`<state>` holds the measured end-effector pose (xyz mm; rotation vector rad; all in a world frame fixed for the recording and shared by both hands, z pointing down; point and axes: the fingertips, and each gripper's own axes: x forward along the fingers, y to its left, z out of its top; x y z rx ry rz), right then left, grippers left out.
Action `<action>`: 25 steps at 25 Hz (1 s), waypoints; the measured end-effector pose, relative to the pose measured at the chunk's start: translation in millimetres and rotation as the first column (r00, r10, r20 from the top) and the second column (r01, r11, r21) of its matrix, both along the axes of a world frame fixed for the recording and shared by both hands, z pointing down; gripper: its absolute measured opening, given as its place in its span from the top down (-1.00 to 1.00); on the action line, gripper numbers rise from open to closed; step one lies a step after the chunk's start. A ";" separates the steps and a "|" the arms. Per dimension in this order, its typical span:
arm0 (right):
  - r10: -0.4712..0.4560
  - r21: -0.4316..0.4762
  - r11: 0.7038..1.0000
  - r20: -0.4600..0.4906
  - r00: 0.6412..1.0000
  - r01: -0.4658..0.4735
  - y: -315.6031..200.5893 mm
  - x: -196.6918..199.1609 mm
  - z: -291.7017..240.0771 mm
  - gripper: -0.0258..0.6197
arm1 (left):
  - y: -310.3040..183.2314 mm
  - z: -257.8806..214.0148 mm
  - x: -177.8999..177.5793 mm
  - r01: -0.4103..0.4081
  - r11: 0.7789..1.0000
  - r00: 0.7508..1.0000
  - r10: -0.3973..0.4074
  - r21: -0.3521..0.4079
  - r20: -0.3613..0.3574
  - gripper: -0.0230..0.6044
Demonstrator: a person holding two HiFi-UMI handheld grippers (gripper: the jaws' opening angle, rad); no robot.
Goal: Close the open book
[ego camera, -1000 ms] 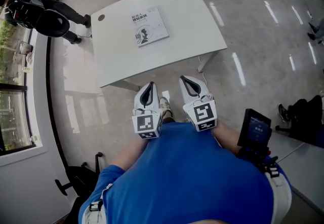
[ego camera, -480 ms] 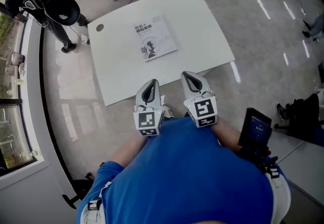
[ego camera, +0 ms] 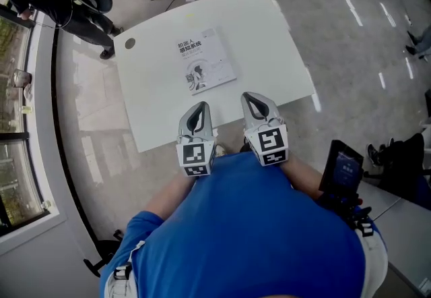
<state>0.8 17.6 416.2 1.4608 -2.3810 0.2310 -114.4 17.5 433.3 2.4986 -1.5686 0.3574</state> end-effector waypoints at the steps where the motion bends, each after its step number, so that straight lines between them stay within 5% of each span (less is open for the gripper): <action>1: -0.007 -0.001 1.000 0.003 1.000 0.007 -7.7 3.6 1.6 0.91 | -7.2 1.9 3.3 0.007 1.000 1.000 -0.007 -0.004 0.008 0.91; 25: -0.142 -0.118 0.982 0.069 0.988 0.149 -132.7 51.1 63.8 0.91 | -116.5 86.7 73.3 0.118 0.979 0.969 -0.077 -0.168 0.234 0.91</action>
